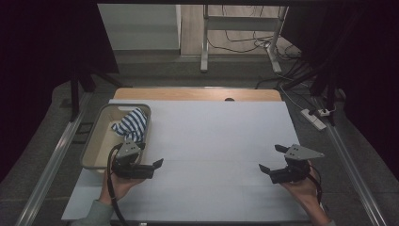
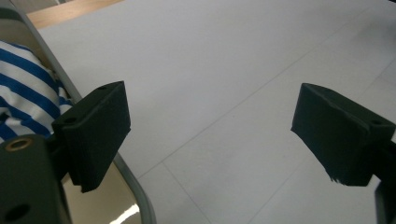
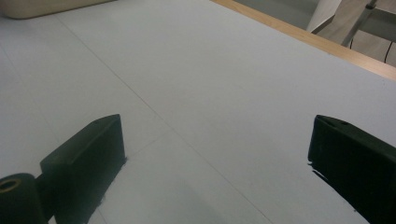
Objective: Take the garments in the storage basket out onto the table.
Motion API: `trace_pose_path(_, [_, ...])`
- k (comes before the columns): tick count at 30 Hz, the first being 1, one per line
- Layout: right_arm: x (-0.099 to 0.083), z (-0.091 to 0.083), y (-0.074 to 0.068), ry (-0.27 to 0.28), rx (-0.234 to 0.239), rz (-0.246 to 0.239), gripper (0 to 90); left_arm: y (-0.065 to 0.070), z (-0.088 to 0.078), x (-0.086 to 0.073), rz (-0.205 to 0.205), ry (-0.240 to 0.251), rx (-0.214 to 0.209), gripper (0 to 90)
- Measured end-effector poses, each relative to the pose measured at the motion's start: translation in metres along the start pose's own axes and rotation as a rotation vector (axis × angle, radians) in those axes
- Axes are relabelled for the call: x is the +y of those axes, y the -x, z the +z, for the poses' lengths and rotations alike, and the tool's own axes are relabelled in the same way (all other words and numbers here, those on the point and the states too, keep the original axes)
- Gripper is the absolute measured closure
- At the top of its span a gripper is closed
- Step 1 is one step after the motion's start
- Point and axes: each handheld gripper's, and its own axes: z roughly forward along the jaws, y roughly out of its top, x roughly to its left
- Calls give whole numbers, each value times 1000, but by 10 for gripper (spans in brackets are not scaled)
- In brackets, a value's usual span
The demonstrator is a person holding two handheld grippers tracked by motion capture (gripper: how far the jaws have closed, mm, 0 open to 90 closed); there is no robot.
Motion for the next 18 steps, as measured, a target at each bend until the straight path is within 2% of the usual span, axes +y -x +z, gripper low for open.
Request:
trace_pose_path(3, [0, 0, 0, 7, 9, 14, 36, 0, 0, 1, -2, 2, -7, 119])
trace_pose_path(18, [-2, 4, -1, -10, 20, 9, 36, 1, 1, 3, 12, -8, -5, 118])
